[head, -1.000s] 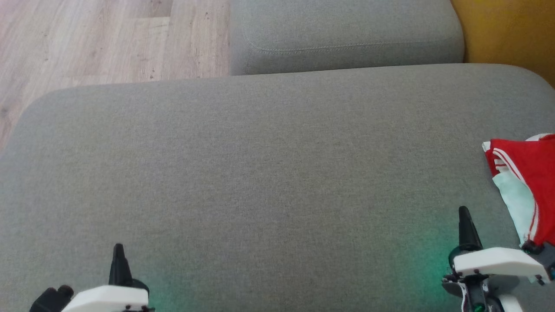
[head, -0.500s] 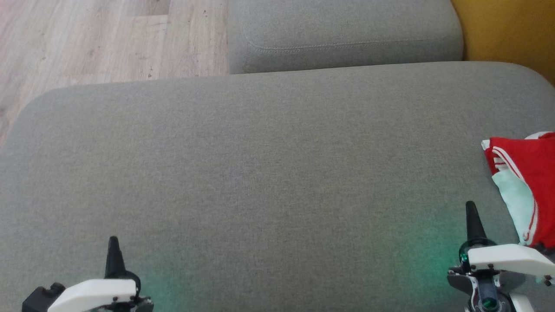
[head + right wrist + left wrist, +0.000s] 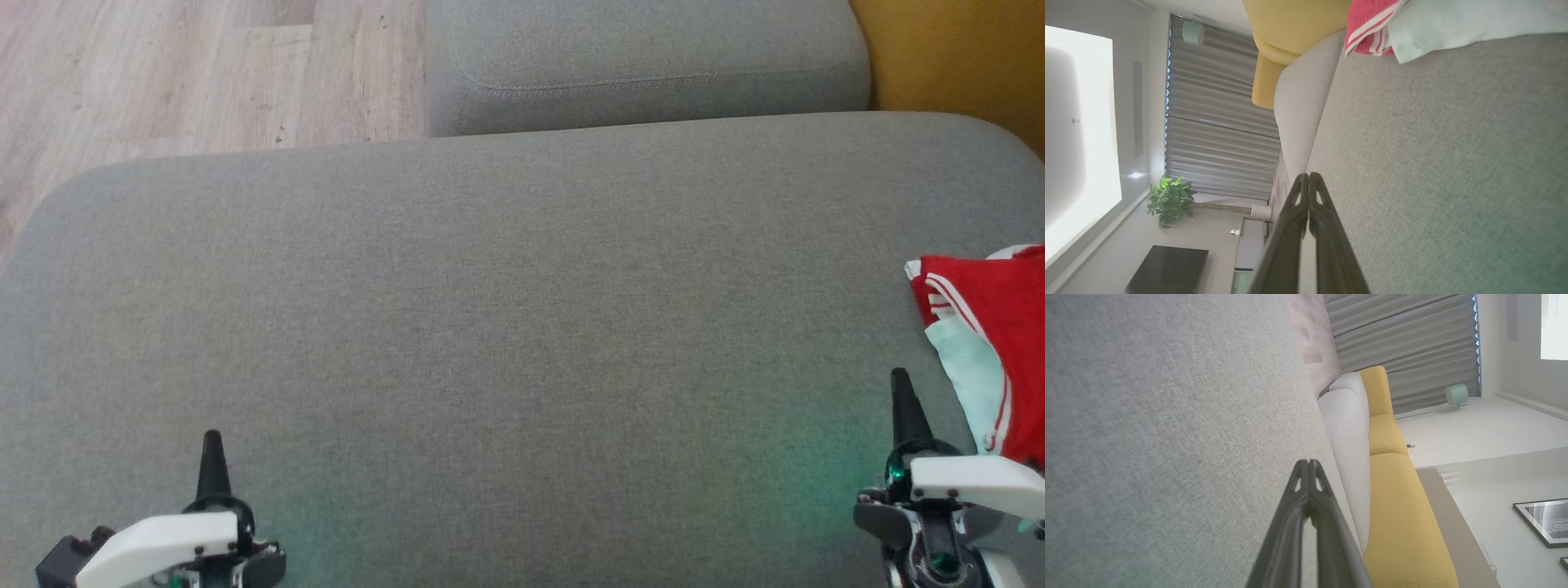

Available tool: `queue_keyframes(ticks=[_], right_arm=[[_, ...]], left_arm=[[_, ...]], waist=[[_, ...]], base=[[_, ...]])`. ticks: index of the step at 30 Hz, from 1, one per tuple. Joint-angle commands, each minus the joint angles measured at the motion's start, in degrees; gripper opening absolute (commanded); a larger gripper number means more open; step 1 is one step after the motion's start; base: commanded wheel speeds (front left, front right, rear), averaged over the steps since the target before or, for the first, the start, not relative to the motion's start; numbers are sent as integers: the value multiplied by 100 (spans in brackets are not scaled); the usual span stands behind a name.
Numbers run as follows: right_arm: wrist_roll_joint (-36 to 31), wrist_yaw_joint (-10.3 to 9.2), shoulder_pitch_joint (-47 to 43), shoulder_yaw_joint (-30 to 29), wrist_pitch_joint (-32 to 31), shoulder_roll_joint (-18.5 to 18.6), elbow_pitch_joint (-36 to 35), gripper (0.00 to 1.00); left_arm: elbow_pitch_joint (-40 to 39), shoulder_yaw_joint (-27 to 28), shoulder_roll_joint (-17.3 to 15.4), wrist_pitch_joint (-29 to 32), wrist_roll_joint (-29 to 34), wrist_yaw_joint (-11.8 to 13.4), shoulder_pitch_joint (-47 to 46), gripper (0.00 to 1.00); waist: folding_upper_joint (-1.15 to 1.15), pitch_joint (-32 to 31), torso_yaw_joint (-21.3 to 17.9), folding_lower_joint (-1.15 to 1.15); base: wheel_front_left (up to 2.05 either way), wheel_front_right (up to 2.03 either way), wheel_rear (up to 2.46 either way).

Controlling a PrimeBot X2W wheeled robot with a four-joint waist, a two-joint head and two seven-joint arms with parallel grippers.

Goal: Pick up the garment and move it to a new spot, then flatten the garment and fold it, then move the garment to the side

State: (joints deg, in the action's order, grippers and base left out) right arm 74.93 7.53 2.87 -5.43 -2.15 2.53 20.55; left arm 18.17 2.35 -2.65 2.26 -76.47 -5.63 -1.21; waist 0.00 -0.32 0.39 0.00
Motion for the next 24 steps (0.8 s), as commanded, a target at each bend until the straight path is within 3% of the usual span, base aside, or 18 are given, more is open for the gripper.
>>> queue_keyframes(ticks=[1, 24], right_arm=[[234, -4, 307, 63, -69, 29, -280, 0], [1723, -4, 331, -109, -434, 34, -652, 0]], left_arm=[[-215, 236, -19, 56, -197, -53, -310, 0], [-410, 416, -22, 422, -1571, -186, -499, 0]], waist=[[0, 4, -3, 0], [0, 49, -39, 0]], base=[[0, 0, 0], [0, 0, 0]])
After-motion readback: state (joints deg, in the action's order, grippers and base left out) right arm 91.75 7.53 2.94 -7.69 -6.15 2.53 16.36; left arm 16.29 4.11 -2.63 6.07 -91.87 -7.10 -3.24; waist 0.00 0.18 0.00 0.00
